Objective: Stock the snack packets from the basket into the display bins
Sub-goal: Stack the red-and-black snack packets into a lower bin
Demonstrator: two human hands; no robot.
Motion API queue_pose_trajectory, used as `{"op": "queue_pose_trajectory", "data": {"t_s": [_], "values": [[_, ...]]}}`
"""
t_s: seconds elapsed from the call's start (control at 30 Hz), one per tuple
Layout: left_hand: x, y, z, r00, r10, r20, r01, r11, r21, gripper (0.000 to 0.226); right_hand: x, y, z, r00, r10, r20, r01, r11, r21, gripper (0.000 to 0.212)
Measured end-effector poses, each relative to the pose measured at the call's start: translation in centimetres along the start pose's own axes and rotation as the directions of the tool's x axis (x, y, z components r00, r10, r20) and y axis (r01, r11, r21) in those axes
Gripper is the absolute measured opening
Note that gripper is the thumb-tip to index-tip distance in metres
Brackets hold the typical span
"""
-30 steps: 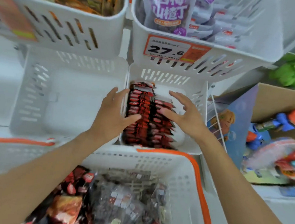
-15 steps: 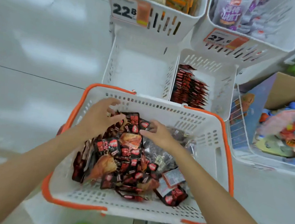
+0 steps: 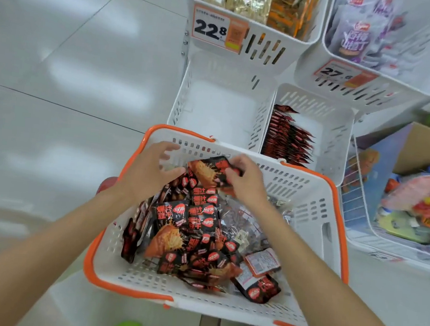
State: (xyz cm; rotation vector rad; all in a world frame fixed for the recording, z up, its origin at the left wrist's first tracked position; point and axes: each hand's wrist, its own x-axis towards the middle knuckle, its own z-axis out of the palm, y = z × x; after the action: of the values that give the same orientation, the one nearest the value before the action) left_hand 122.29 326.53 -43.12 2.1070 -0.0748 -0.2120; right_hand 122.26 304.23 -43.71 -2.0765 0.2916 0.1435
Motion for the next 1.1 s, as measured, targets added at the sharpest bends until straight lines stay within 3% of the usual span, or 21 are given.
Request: {"op": "queue_pose_trajectory", "data": {"t_s": [0.13,0.2,0.27,0.33,0.4,0.47,0.57,0.63,0.7,0.8,0.93,1.1], "values": [[1.1,4.7,0.8,0.983,0.048,0.175,-0.034,0.996,-0.082,0.074,-1.4,-5.3,-4.5,0.964,-0.245,0.104,0.238,0.969,0.07,0.016],[1.6,5.4,1.0,0.957,0.002,0.291,0.051,0.983,-0.175,0.051,-1.5,-6.8,-4.2,0.956,-0.265,0.13,0.231,0.946,0.228,0.022],[1.4,5.1,0.6,0.931,-0.079,0.358,0.175,0.954,-0.244,0.044,-1.3,-7.4,-3.3,0.962,-0.241,0.127,0.17,0.896,0.41,0.025],[1.1,4.1,-0.5,0.95,-0.118,0.289,0.22,0.91,-0.352,0.033,-0.8,-6.9,-2.3,0.974,-0.18,0.139,0.075,0.833,0.548,0.019],[0.9,3.1,-2.2,0.979,-0.169,0.116,0.204,0.862,-0.464,0.024,-0.1,-5.2,-1.0,0.989,-0.072,0.126,0.004,0.884,0.468,0.017],[0.6,2.2,-3.5,0.982,-0.188,0.019,0.174,0.864,-0.473,0.025,0.7,-2.6,1.2,0.991,0.076,0.113,-0.098,0.974,0.204,0.03],[-0.1,1.0,-3.9,0.984,-0.18,-0.018,0.157,0.9,-0.408,0.021,1.4,0.4,5.6,0.924,0.325,0.2,-0.337,0.941,0.027,0.065],[-0.7,0.9,-4.0,0.983,-0.182,-0.022,0.155,0.89,-0.428,0.023,1.6,1.5,8.1,0.891,0.397,0.219,-0.417,0.908,0.05,0.066],[-0.9,1.0,-4.1,0.982,-0.187,-0.024,0.154,0.87,-0.468,0.028,1.6,2.0,9.4,0.919,0.368,0.141,-0.378,0.924,0.06,0.047],[-0.4,1.2,-4.4,0.98,-0.187,-0.062,0.136,0.87,-0.473,0.017,1.6,2.5,8.0,0.97,0.242,0.015,-0.242,0.97,0.012,0.031],[0.5,1.4,-2.5,0.986,-0.147,-0.081,0.108,0.925,-0.364,0.019,0.9,0.9,1.1,0.995,0.089,0.045,-0.091,0.995,0.046,0.011],[0.6,3.0,0.9,0.992,-0.08,-0.099,0.036,0.921,-0.388,0.013,-0.1,-3.0,-7.8,0.994,-0.087,-0.063,0.096,0.983,0.153,0.014]]}}
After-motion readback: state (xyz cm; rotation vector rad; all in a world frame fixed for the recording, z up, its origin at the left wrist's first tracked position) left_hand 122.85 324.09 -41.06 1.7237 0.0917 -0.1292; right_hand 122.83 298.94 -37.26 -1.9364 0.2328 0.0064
